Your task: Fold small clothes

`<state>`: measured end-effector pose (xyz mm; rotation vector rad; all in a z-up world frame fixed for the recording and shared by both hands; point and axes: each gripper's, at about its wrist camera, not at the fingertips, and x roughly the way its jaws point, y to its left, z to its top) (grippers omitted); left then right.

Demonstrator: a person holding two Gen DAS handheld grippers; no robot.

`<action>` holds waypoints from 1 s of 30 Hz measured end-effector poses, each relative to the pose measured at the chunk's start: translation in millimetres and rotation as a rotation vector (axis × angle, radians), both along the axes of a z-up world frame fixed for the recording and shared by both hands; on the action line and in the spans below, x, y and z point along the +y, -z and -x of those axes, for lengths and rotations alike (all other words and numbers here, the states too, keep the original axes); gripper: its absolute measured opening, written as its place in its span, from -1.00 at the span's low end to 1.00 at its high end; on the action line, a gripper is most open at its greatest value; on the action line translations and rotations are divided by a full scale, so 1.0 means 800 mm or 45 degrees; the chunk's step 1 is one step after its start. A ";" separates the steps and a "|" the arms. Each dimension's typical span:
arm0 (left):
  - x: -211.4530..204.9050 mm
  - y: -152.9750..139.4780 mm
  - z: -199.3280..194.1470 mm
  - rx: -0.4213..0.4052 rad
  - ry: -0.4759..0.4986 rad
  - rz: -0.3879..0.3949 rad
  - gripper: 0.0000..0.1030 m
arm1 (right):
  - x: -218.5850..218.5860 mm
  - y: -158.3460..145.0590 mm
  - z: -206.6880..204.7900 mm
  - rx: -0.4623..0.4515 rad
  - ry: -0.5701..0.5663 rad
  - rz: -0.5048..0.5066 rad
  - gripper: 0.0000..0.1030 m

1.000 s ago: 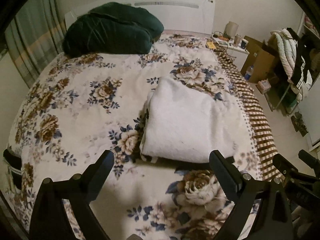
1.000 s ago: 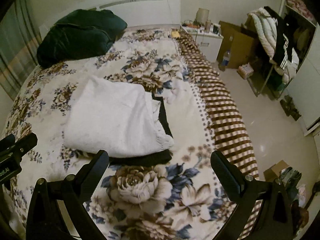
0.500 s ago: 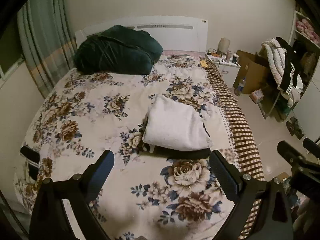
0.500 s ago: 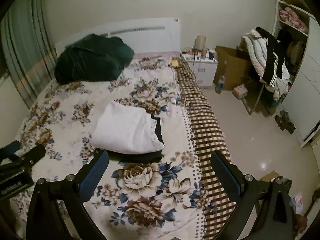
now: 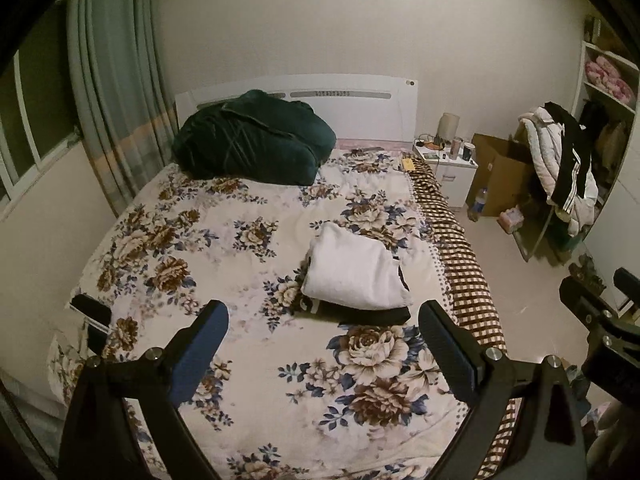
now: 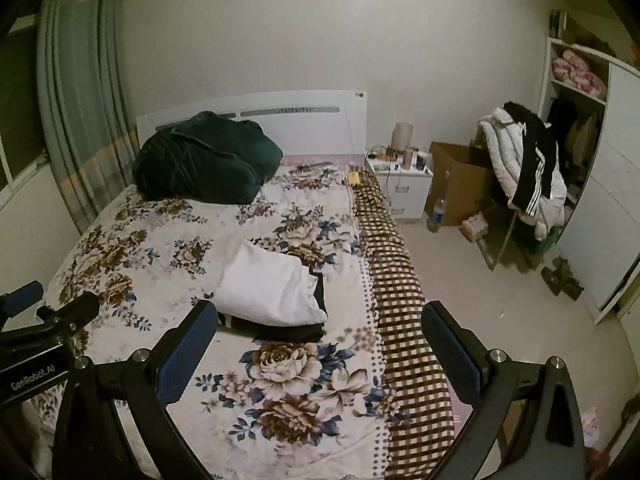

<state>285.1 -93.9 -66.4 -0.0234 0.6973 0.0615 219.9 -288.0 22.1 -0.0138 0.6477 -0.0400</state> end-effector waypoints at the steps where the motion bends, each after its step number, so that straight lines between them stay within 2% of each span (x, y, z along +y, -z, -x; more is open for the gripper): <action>1: -0.001 -0.002 0.007 -0.002 0.005 0.001 0.89 | 0.002 -0.007 0.010 0.000 -0.002 0.000 1.00; 4: -0.003 -0.008 0.021 -0.012 0.016 -0.001 0.89 | 0.003 -0.014 0.025 0.008 -0.004 -0.008 1.00; 7: -0.001 -0.009 0.028 -0.027 0.021 0.022 1.00 | 0.002 -0.019 0.036 0.003 0.003 -0.008 1.00; 12: 0.001 -0.007 0.032 -0.033 -0.003 0.025 1.00 | 0.001 -0.023 0.045 0.002 0.001 -0.007 1.00; 30: -0.005 -0.017 0.041 -0.064 -0.024 -0.018 1.00 | -0.001 -0.037 0.025 -0.003 -0.038 -0.020 1.00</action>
